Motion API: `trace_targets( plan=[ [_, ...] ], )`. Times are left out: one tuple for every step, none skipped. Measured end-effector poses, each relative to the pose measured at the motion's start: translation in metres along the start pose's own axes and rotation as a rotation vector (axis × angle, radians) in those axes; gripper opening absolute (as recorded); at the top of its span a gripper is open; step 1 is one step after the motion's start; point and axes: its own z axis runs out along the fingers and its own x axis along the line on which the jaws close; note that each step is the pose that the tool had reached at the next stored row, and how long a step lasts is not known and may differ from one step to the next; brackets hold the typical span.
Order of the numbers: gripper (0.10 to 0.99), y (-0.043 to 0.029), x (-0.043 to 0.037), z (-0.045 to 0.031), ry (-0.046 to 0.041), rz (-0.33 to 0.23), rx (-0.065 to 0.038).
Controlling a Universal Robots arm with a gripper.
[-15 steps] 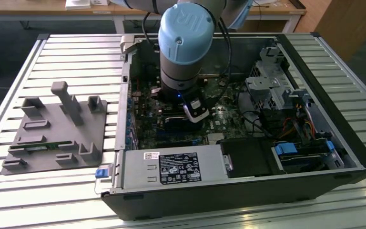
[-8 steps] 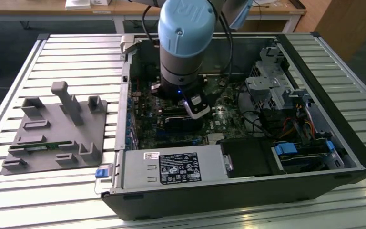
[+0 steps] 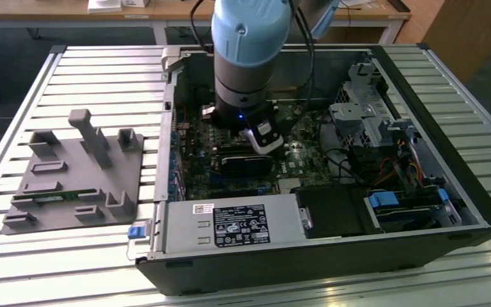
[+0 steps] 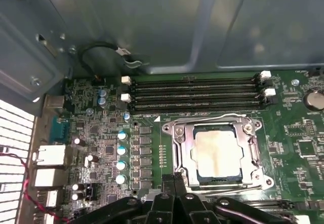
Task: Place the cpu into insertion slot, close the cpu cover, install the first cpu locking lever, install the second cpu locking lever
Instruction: 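Install the second cpu locking lever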
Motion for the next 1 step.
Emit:
trace_targets(
  plan=[
    [0.106, 0.0008, 0.0, -0.002, 0.0, 0.0, 0.0]
  ],
)
